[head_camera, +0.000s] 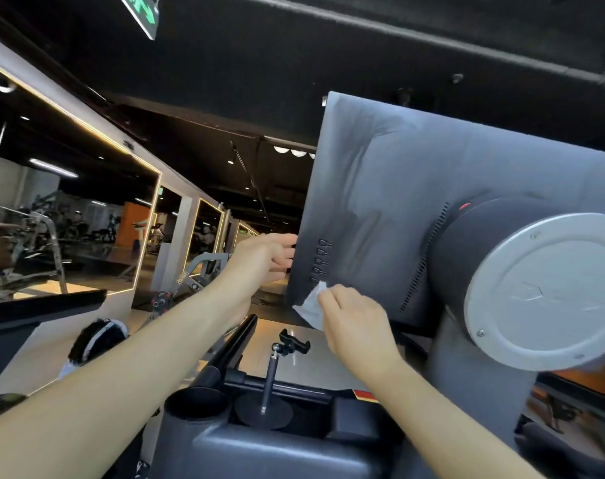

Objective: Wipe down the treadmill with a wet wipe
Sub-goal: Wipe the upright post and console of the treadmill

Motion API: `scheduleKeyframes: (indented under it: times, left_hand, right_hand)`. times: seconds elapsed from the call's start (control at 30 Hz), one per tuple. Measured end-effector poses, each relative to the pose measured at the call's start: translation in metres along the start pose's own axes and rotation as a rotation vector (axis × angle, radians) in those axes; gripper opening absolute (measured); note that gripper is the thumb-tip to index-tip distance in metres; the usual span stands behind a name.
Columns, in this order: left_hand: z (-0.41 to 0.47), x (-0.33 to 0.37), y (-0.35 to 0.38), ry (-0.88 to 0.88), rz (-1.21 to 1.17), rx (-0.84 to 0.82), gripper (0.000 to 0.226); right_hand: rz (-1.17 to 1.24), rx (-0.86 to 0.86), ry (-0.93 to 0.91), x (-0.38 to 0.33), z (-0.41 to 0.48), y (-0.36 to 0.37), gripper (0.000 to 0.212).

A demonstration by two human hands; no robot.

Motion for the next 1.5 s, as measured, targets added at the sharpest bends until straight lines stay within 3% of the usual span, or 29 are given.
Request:
scheduleKeyframes:
  times: [0.13, 0.27, 0.4, 0.5, 0.63, 0.73, 0.87, 0.97, 1.1, 1.17, 1.23, 1.37, 1.43, 1.5]
  left_hand:
    - [-0.004, -0.001, -0.003, 0.038, -0.041, 0.013, 0.055]
    - [-0.001, -0.002, -0.003, 0.034, -0.104, 0.006, 0.050]
    - [0.006, -0.010, -0.006, 0.037, -0.138, 0.073, 0.047]
    - [0.009, -0.009, -0.007, 0.011, -0.120, 0.087, 0.042]
    - [0.008, 0.001, -0.001, -0.041, -0.174, 0.104, 0.032]
    - [0.010, 0.010, 0.003, 0.025, -0.084, 0.147, 0.030]
    - [0.009, 0.035, 0.017, 0.249, 0.046, 0.150, 0.048]
    - [0.008, 0.058, 0.032, 0.367, 0.135, 0.197, 0.051]
    - [0.005, 0.059, 0.037, 0.415, 0.223, 0.210, 0.052]
    - [0.006, 0.059, 0.034, 0.421, 0.235, 0.212, 0.054]
    - [0.007, 0.058, 0.032, 0.415, 0.208, 0.208, 0.054]
    - [0.008, 0.059, 0.031, 0.432, 0.155, 0.190, 0.058]
    - [0.008, 0.059, 0.031, 0.418, 0.145, 0.189, 0.056]
    - [0.008, 0.059, 0.031, 0.407, 0.159, 0.198, 0.054]
  right_hand:
    - [-0.080, -0.011, -0.055, 0.014, -0.002, -0.004, 0.055]
    - [-0.159, 0.200, 0.289, 0.071, 0.084, -0.066, 0.031]
    - [-0.051, 0.227, 0.519, 0.113, 0.142, -0.105, 0.022]
    - [0.034, 0.144, 0.419, 0.087, 0.119, -0.095, 0.017]
    - [0.108, -0.026, 0.127, 0.032, 0.061, -0.062, 0.032]
    - [0.076, 0.031, 0.130, 0.055, 0.088, -0.072, 0.037]
    - [0.019, 0.167, 0.204, 0.103, 0.159, -0.111, 0.029]
    - [0.043, 0.262, 0.356, 0.137, 0.161, -0.116, 0.014]
    - [0.045, 0.242, 0.817, 0.193, 0.132, -0.108, 0.010]
    - [0.085, 0.239, 0.916, 0.181, 0.135, -0.109, 0.009]
    - [0.189, 0.248, 0.819, 0.138, 0.147, -0.112, 0.012]
    - [0.248, 0.197, 0.322, 0.073, 0.154, -0.112, 0.010]
    - [0.191, 0.173, 0.318, 0.101, 0.151, -0.111, 0.008]
    - [0.103, 0.082, 0.456, 0.145, 0.145, -0.114, 0.019]
Point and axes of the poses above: each hand's wrist, its own z-axis towards the middle knuckle, its own y-axis out of the palm, x = y × z, the point moved 4 cm from there along z, towards the middle knuckle, and after that the axes turned 14 degrees about -z, right-handed, at the moved point
